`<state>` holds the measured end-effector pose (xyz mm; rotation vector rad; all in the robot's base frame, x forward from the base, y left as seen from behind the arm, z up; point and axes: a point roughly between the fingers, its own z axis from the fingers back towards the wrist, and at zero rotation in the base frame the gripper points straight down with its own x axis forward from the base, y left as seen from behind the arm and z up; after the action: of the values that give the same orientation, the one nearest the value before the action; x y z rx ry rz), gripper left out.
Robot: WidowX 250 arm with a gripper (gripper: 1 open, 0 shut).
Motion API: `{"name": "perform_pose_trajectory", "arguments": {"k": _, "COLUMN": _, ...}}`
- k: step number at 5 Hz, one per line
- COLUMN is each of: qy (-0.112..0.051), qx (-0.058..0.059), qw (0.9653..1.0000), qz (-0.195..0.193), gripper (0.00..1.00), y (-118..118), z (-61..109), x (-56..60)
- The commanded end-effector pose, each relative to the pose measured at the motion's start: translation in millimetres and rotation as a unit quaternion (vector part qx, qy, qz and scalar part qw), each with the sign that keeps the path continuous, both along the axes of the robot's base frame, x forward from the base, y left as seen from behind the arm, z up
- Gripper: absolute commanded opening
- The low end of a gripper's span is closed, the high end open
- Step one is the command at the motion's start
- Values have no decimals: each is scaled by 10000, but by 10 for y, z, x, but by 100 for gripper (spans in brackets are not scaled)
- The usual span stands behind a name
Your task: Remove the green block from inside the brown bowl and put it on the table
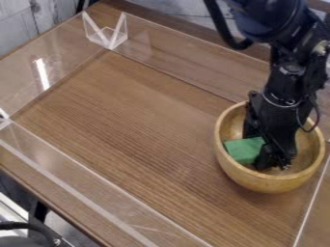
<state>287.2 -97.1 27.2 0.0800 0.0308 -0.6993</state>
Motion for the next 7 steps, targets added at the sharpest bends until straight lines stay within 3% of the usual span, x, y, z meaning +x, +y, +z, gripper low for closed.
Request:
{"name": "perform_pose_trajectory", "arguments": {"k": 1, "qy": -200, "qx": -61, "qw": 9994, "qz": 289, "gripper": 0, "y": -168, "z": 164, "x": 74}}
{"name": "perform_pose_trajectory", "arguments": {"k": 3, "qy": -204, "qx": -58, "qw": 9992, "qz": 353, "gripper": 0, "y": -200, "z": 282, "x": 111}}
{"name": "perform_pose_trajectory", "arguments": {"k": 5, "qy": -209, "qx": -73, "qw": 9995, "qz": -216, "gripper": 0, "y": -434, "z": 133, "x": 236}}
{"name": "perform_pose_trajectory", "arguments": {"k": 7, "qy": -203, "qx": -96, "qw": 9978, "qz": -619, "gripper": 0, "y": -402, "z": 202, "x": 208}}
